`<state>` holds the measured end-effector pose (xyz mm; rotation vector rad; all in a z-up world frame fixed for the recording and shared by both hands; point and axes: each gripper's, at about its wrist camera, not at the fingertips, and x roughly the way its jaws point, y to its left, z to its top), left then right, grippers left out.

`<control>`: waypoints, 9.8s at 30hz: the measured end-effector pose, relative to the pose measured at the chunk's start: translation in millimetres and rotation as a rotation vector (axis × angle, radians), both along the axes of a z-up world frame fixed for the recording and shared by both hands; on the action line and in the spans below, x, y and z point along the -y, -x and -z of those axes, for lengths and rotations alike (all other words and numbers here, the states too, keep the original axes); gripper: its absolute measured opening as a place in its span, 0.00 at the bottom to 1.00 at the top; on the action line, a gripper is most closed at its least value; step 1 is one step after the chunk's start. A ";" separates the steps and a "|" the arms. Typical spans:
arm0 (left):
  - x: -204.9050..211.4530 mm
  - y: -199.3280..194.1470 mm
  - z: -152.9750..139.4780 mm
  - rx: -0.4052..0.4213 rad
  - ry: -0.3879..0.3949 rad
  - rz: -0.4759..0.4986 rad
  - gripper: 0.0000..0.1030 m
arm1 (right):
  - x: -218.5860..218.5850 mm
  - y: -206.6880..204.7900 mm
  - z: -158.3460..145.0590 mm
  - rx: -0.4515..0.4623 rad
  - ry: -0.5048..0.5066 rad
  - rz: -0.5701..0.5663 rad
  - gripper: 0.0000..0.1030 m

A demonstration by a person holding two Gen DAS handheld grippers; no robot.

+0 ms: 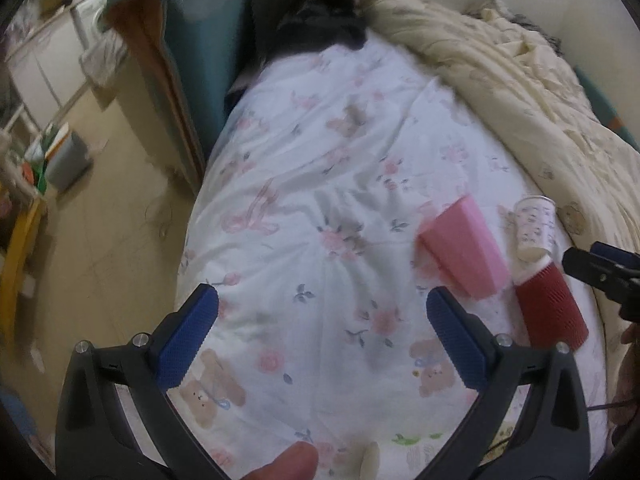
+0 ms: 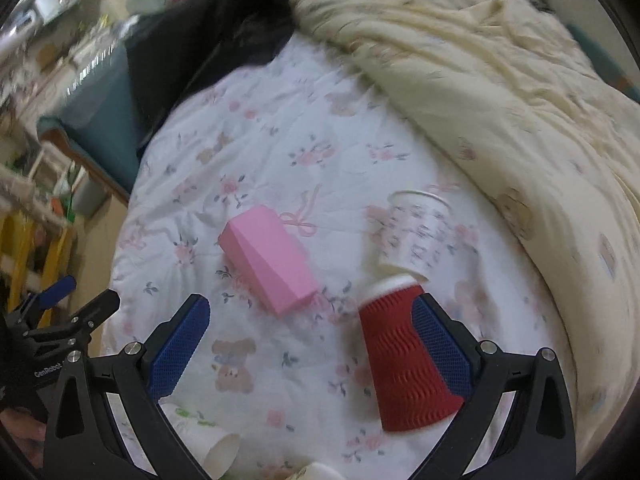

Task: Flip cup upside down
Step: 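Move the right gripper to the pink hexagonal cup and close on it, then lift the pink cup with the right gripper and swing it toward the left gripper, then set the pink cup down and open the right gripper while the left gripper approaches it, then grasp the pink cup with the left gripper and lift it, then rotate the left gripper to turn the pink cup base-up, then lower the pink cup onto the bed and open the left gripper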

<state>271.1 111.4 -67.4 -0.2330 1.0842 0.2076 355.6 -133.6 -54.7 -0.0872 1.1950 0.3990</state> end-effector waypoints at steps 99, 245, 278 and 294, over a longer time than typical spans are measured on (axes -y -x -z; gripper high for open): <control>81.6 246.4 -14.6 -0.035 0.118 0.095 1.00 | 60.9 353.7 88.6 -0.245 -0.257 0.337 0.60; 171.0 274.0 -41.7 -0.025 0.203 0.494 0.49 | 115.5 303.4 33.4 -0.166 -0.372 0.167 0.92; 247.9 183.1 32.4 -0.356 0.030 0.307 0.51 | 224.9 331.9 -28.4 0.076 -0.445 0.503 0.92; 227.9 224.6 -48.1 -0.155 0.053 0.395 0.86 | 215.2 330.8 -30.5 0.119 -0.409 0.475 0.94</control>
